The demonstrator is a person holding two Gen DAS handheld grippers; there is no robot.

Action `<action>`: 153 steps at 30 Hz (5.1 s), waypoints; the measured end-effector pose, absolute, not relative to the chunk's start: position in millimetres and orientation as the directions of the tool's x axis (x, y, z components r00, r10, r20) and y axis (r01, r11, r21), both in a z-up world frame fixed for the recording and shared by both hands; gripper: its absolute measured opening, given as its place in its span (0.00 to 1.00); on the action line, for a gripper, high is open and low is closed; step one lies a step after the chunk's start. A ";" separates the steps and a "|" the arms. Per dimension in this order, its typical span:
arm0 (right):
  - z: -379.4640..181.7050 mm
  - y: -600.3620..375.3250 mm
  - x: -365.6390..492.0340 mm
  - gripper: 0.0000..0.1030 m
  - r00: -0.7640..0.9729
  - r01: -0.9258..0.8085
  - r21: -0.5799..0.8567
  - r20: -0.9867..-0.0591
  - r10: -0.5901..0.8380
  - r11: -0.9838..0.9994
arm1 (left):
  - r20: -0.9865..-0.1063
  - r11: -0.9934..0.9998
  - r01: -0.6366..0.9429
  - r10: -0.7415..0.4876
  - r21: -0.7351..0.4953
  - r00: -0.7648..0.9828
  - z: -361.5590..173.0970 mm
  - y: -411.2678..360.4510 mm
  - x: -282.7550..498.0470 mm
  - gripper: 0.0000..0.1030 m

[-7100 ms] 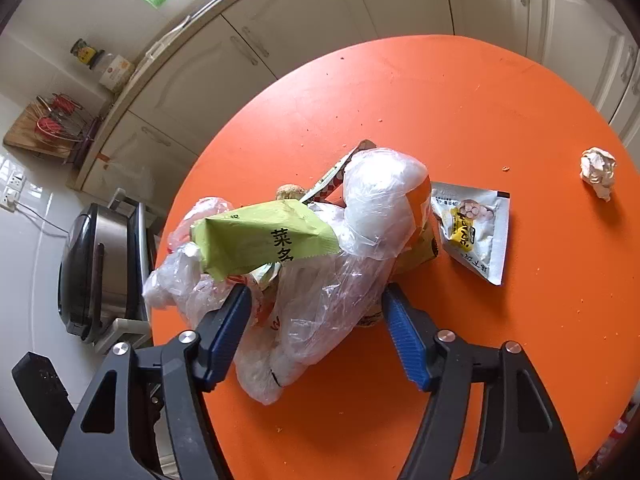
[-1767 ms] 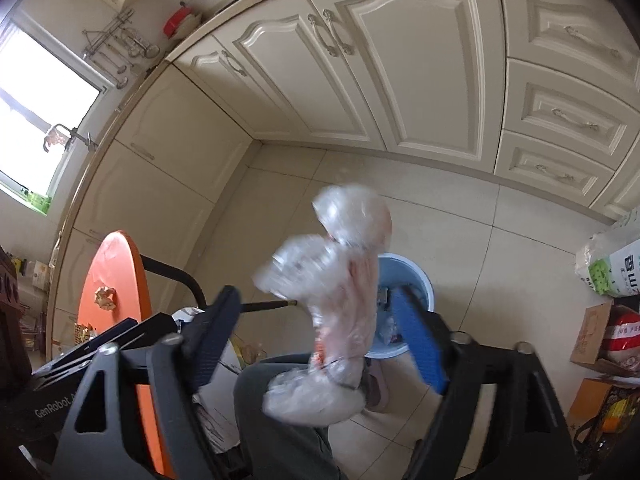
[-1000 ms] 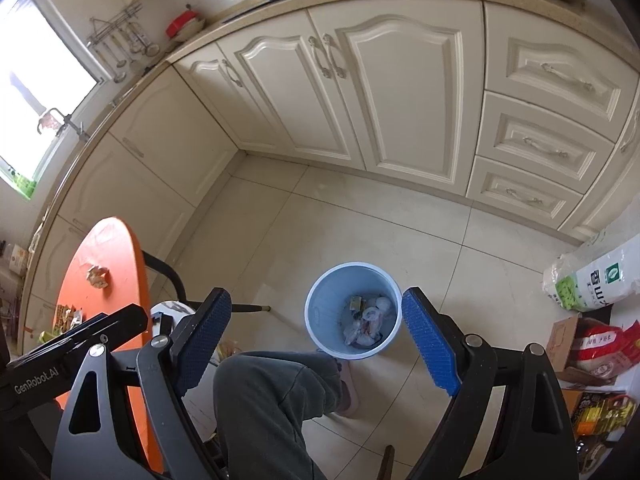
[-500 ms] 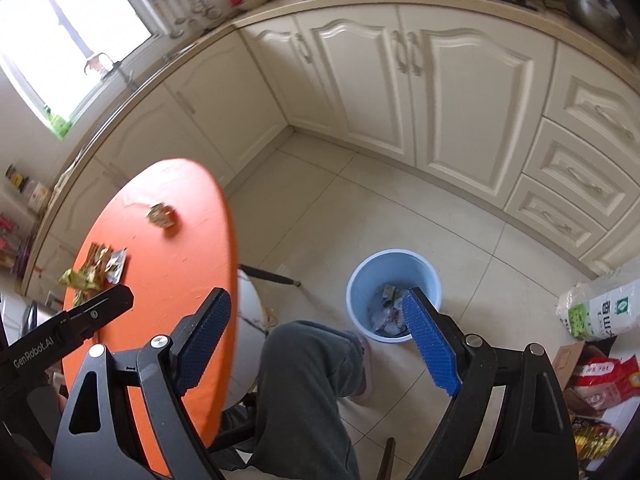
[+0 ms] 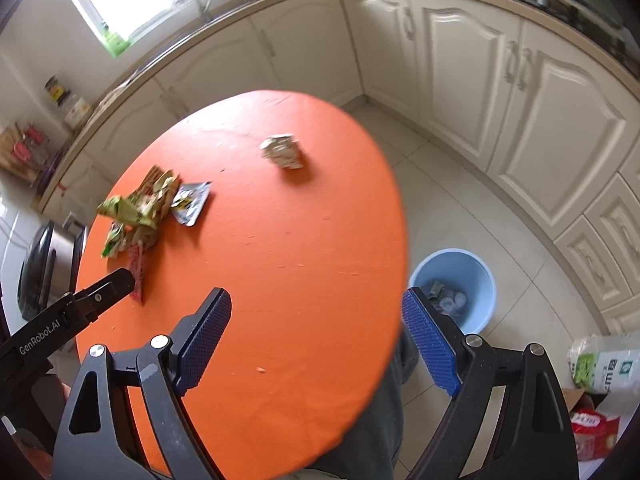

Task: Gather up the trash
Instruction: 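Move both open grippers back over the remaining trash on the table, then grasp the red snack wrapper with the left gripper, then grasp the white sauce sachet with the right gripper while the left gripper lifts the red wrapper, then carry the sachet and red wrapper to the blue bucket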

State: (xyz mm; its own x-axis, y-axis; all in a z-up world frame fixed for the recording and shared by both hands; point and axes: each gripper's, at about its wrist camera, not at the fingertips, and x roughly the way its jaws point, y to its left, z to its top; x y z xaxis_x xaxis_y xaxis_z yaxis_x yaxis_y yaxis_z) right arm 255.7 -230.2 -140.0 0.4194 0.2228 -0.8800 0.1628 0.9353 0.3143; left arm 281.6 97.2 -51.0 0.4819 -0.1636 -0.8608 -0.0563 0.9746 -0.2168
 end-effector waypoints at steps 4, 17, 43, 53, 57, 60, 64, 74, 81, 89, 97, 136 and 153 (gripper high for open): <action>-147.7 -201.8 272.0 0.86 0.386 0.118 0.308 -0.890 0.243 0.944 | -0.872 0.972 -0.084 -0.156 -0.219 0.464 -58.9 115.2 287.6 0.79; -180.8 -165.6 310.1 0.86 0.293 0.137 0.287 -0.926 0.238 0.948 | -0.895 0.962 -0.039 -0.237 -0.271 0.379 -95.9 134.8 336.6 0.62; -173.1 -132.0 371.7 0.86 0.259 0.052 0.280 -0.931 0.258 0.958 | -0.843 0.937 -0.050 -0.286 -0.345 0.455 -92.3 198.2 324.4 0.02; -192.4 -95.1 420.0 0.86 0.211 0.020 0.220 -0.954 0.211 0.975 | -0.853 0.918 -0.063 -0.337 -0.392 0.398 -104.0 213.3 332.0 0.42; -198.1 -83.7 432.1 0.85 0.206 -0.022 0.181 -0.961 0.182 0.983 | -0.852 0.918 -0.050 -0.344 -0.394 0.394 -104.4 208.3 336.3 0.51; -196.4 -70.9 435.6 0.58 0.239 -0.071 0.098 -0.965 0.112 0.993 | -0.854 0.923 -0.040 -0.336 -0.382 0.398 -104.8 201.9 337.4 0.54; -190.1 -74.0 427.7 0.26 0.252 -0.107 0.138 -0.954 0.161 0.985 | -0.854 0.927 -0.048 -0.322 -0.372 0.409 -105.6 199.8 337.4 0.52; -184.0 -96.7 353.6 0.18 0.195 -0.140 0.310 -0.923 0.333 0.940 | -0.855 0.949 -0.080 -0.236 -0.305 0.462 -110.8 194.7 316.2 0.23; -182.4 -106.8 312.9 0.38 0.260 -0.093 0.272 -0.922 0.287 0.958 | -0.854 0.948 -0.047 -0.260 -0.314 0.451 -111.5 195.6 302.7 0.09; -186.9 -100.9 296.5 0.51 0.335 -0.082 0.269 -0.899 0.281 0.960 | -0.855 0.949 0.010 -0.288 -0.315 0.432 -107.0 183.0 285.9 0.08; -176.6 -104.4 281.8 0.20 0.366 -0.101 0.240 -0.893 0.260 0.966 | -0.849 0.952 0.036 -0.288 -0.304 0.444 -94.6 174.6 281.4 0.07; -148.3 -301.4 195.5 0.19 0.541 0.244 0.411 -0.809 0.228 0.878 | -0.887 0.957 0.255 -0.237 -0.141 0.396 -95.1 9.3 301.8 0.30; -155.7 -313.8 193.7 0.19 0.535 0.260 0.434 -0.808 0.246 0.862 | -0.862 0.923 0.372 -0.268 -0.101 0.429 -87.8 -39.8 284.4 0.06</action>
